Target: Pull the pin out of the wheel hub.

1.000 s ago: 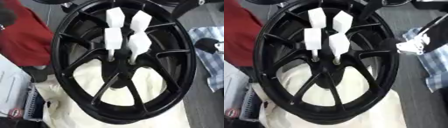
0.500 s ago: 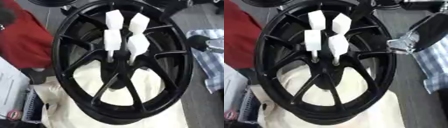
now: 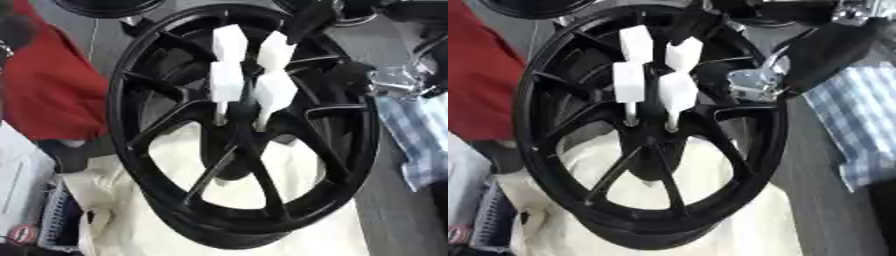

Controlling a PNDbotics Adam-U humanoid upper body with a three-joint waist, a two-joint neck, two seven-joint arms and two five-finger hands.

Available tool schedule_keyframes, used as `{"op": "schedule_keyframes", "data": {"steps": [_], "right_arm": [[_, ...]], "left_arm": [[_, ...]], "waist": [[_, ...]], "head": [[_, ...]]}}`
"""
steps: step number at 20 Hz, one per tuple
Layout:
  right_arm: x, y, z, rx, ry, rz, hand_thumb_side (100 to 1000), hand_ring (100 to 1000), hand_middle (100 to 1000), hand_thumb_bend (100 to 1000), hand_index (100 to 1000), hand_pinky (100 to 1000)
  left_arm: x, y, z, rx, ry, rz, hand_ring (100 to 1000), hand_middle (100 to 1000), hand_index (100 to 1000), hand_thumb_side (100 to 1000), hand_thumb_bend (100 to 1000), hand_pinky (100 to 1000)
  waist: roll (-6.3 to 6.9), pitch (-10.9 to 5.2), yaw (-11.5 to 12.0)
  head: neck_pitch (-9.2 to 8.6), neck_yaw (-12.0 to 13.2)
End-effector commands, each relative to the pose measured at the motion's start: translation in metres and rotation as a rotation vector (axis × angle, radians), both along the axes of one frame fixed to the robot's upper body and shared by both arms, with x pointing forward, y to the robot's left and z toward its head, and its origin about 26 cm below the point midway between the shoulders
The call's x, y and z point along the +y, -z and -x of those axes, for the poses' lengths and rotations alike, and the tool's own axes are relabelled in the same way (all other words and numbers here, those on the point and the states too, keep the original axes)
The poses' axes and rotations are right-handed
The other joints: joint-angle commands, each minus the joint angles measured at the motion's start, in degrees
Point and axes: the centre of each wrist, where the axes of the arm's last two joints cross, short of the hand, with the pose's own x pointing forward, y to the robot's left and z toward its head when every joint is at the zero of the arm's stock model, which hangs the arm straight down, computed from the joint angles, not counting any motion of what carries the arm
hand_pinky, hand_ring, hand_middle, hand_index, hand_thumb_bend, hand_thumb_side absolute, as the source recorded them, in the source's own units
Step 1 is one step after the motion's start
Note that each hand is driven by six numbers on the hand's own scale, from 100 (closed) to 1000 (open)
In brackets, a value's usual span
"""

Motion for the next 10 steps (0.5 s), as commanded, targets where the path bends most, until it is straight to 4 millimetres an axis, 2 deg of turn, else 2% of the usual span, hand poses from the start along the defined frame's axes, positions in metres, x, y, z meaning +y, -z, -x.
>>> {"op": "schedule_keyframes", "data": {"steps": [1,10], "right_arm": [[0.0019,-0.0062,0.0037,-0.03,0.015,0.023,578,904,814,192,883,876],[0.0042,-0.0006,0.0024,0.017,0.029,0.045,590,907,819,197,891,880]], "left_arm": [[0.0039,-0.0077,0.0014,-0.025,-0.014,-0.01,725,627,786,672,100,823],[0.0043,-0.0079,0.0015,-0.027,-0.025,-0.004,726,627,786,675,100,823]], "waist": [[0.11,-1.09,-0.1],[-0.11,-0.73,0.3]], "head": [[0.32,0.2],[0.32,0.2]]}}
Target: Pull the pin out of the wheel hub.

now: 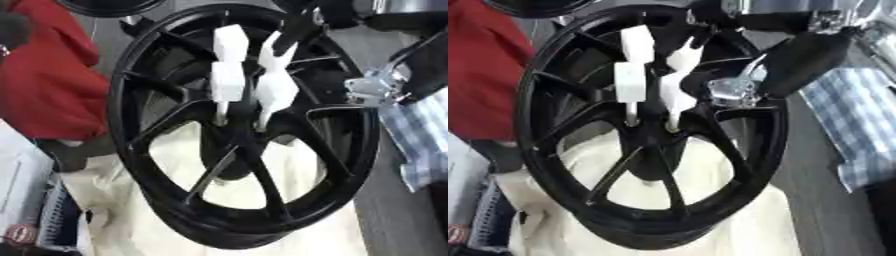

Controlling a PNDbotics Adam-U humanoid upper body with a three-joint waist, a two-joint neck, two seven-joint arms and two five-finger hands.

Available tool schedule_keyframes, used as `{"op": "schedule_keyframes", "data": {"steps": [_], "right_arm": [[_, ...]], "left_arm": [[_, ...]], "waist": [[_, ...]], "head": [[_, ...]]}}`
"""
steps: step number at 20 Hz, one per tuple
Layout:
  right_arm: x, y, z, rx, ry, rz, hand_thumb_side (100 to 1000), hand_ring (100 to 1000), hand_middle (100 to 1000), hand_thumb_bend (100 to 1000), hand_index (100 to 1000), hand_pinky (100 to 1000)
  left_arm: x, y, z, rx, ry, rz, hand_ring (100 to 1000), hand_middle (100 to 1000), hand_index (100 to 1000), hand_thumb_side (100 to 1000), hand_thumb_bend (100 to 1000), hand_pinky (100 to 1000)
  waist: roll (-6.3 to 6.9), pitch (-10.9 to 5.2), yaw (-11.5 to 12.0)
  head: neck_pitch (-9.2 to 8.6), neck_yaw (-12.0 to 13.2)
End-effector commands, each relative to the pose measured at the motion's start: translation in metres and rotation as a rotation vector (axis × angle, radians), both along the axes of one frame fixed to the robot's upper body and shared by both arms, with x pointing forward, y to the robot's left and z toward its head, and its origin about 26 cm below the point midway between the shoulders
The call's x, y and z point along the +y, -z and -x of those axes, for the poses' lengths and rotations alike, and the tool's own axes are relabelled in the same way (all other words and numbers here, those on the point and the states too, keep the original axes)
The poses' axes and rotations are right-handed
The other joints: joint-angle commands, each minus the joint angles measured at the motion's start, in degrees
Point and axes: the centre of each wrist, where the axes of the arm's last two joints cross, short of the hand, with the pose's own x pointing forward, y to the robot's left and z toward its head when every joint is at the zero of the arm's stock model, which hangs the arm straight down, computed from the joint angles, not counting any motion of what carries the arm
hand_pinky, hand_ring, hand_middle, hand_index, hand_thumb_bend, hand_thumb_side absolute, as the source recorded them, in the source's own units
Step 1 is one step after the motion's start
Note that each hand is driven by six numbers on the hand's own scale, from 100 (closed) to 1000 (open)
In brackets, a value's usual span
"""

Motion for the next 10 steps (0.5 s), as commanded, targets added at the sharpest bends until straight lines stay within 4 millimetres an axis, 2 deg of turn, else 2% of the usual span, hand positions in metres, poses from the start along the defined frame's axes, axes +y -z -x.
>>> {"op": "schedule_keyframes", "data": {"steps": [1,10], "right_arm": [[-0.0013,-0.004,0.0023,-0.01,0.015,0.007,590,910,820,201,891,881],[-0.0052,0.0031,-0.0072,0.027,0.033,-0.004,572,954,843,234,898,901]], "left_arm": [[0.0028,-0.0075,0.0014,-0.025,-0.01,-0.01,726,627,786,675,100,823],[0.0014,-0.0087,0.0011,-0.028,-0.005,-0.01,727,627,784,677,100,823]], "waist": [[0.22,-0.74,0.1],[0.3,-0.2,0.7]], "head": [[0.32,0.1],[0.32,0.0]]}}
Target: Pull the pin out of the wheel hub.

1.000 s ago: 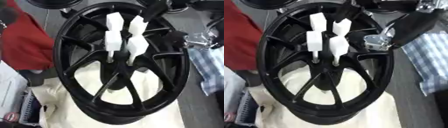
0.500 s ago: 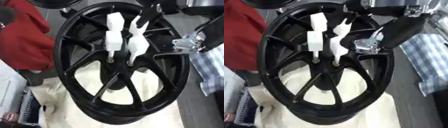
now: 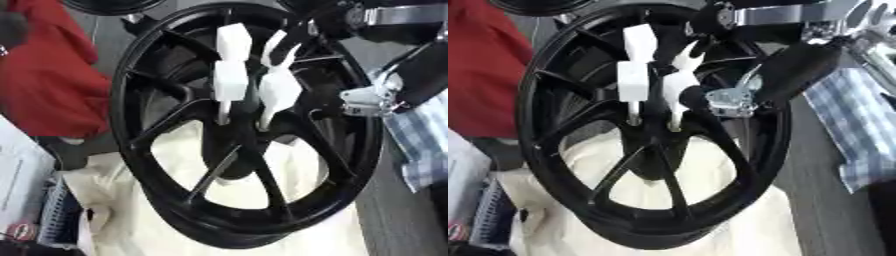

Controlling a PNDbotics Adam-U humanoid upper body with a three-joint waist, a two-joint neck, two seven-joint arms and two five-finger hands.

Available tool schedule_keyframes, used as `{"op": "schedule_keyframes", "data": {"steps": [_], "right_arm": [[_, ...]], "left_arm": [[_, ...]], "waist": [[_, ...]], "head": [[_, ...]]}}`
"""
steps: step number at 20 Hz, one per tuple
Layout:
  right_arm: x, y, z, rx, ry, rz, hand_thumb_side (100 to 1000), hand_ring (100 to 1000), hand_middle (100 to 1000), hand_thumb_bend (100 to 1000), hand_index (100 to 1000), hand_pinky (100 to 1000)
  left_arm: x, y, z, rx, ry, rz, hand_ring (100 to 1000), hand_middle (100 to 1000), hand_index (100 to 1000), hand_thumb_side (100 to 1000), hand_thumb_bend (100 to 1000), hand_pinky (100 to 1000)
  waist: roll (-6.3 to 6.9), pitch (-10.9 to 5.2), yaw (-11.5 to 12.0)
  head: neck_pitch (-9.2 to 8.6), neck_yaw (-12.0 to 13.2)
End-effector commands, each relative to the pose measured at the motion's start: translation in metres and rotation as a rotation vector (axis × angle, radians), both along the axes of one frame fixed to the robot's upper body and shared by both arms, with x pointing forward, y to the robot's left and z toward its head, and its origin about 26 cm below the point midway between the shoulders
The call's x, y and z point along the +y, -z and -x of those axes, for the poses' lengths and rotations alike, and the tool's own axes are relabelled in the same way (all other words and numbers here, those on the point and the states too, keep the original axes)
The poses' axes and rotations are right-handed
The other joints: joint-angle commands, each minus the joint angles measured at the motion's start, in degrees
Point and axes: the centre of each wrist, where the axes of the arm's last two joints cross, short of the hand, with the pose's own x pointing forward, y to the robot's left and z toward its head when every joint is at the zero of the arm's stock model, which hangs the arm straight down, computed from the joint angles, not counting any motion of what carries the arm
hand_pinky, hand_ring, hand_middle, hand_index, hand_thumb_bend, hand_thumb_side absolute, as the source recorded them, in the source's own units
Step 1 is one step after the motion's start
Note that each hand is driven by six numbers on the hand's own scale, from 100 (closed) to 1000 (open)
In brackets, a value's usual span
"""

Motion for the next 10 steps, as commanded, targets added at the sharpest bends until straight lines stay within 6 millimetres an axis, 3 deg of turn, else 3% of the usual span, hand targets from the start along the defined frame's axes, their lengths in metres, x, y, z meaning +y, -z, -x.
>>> {"op": "schedule_keyframes", "data": {"steps": [1,10], "right_arm": [[-0.0042,-0.0041,-0.0023,-0.01,0.019,-0.002,573,955,843,235,897,901],[-0.008,0.0006,-0.0097,0.001,0.048,-0.01,576,957,842,239,897,902]], "left_arm": [[0.0014,-0.0085,0.0013,-0.027,-0.003,-0.011,727,627,783,677,100,823],[0.0003,-0.0084,0.001,-0.026,0.001,-0.012,727,627,781,682,100,823]], "waist": [[0.29,-0.71,0.1],[0.08,-0.08,0.5]], "head": [[0.32,0.0],[0.32,0.1]]}}
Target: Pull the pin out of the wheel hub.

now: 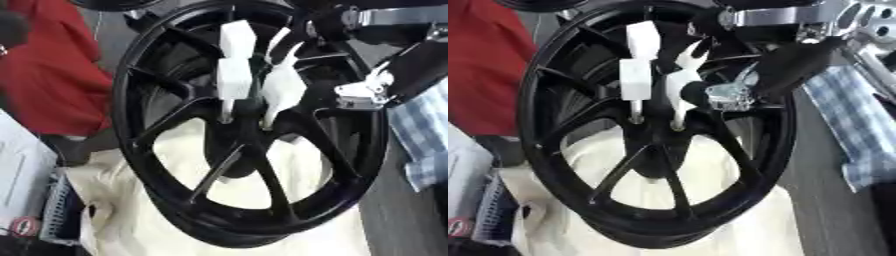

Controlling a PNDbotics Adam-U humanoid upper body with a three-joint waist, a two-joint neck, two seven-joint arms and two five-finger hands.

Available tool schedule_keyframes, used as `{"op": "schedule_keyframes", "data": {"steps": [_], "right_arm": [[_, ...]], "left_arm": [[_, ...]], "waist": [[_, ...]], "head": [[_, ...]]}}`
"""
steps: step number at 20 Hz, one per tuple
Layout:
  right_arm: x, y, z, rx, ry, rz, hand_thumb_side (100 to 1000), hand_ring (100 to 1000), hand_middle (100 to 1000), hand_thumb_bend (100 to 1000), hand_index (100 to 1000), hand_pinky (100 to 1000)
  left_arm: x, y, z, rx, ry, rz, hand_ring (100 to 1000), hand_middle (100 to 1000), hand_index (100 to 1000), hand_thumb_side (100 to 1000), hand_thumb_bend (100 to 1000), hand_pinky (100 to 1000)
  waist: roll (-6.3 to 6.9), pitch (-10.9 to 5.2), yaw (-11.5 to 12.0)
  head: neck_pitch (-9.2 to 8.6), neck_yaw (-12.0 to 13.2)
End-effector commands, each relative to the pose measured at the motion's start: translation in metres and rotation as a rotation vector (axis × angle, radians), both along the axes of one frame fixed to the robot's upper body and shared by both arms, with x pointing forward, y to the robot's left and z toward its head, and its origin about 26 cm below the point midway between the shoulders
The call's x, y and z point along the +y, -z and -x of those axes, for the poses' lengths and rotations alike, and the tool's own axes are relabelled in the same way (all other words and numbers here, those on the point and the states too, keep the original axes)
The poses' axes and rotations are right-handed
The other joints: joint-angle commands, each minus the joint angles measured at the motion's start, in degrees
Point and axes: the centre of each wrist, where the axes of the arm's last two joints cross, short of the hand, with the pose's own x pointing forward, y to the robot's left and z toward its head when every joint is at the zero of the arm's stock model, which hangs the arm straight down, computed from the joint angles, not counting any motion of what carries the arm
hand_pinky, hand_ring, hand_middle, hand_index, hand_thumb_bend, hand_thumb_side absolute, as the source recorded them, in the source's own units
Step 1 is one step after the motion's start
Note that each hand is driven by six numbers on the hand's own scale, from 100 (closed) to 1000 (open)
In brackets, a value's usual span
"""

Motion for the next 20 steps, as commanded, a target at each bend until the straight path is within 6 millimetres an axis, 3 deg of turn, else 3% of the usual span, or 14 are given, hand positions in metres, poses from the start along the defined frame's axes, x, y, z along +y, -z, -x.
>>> {"op": "schedule_keyframes", "data": {"steps": [1,20], "right_arm": [[-0.004,-0.006,-0.001,-0.029,0.021,0.004,577,957,842,239,897,902],[-0.011,0.005,-0.011,-0.055,0.064,0.052,574,951,835,280,893,896]], "left_arm": [[0.0,-0.008,0.001,-0.027,0.001,-0.01,727,627,781,682,100,823],[0.0,-0.009,0.001,-0.031,0.001,-0.011,729,627,778,687,100,822]], "waist": [[0.18,-0.68,0.1],[-0.35,0.24,0.6]], "head": [[0.32,0.0],[0.32,0.1]]}}
